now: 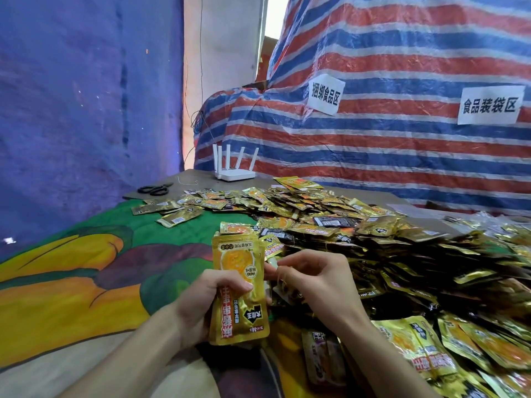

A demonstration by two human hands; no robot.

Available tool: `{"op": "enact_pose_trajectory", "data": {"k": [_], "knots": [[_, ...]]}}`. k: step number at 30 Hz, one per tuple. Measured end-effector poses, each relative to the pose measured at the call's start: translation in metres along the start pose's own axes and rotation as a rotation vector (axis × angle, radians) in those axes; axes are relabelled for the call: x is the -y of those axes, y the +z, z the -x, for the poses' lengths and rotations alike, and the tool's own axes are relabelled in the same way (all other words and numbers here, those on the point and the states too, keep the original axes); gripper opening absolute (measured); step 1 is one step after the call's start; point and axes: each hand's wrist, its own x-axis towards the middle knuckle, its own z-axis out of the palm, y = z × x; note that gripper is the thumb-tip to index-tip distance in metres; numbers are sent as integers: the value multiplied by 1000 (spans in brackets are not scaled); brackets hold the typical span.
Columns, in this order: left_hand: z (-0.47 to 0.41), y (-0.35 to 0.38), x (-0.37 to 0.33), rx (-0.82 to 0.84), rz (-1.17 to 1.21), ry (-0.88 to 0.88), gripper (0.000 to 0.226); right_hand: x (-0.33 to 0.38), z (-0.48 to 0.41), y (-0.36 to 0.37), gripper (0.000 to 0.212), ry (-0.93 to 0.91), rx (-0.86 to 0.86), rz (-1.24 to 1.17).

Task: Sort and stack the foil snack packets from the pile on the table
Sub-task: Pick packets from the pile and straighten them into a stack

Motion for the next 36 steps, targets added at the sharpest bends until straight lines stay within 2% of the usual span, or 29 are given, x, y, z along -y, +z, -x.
{"op": "enact_pose_trajectory", "data": {"k": [4,9,12,15,18,23,25,26,28,30,33,36], "knots": [[2,1,-1,70,-18,24,40,1,1,3,9,9,-68,6],[6,1,0,186,-22,-79,50,0,2,6,9,37,-117,-16],[8,3,0,275,57,-61,44,0,0,2,8,128,-32,-96],[7,3,-4,310,308,51,40,6,-3,-9,10,285,261,-351],[6,-2,-10,259,464,137,40,11,-5,-18,12,278,479,-605],[3,1,-4,236,471,131,41,14,-3,-17,17,266,483,-1102],[1,2,-3,227,477,117,40,14,-2,-18,16,253,431,-1205],[0,1,-3,226,485,114,39,14,-2,-17,23,252,414,-1237],[-1,0,-2,226,475,117,38,14,-2,-11,40,269,415,-1227],[-4,-3,0,189,417,99,41,14,-2,-1,41,278,394,-1136],[-8,-6,1,13,402,79,42,12,-2,4,46,248,244,-913],[-12,-11,-4,-217,494,189,33,8,-1,6,48,185,114,-676]]}}
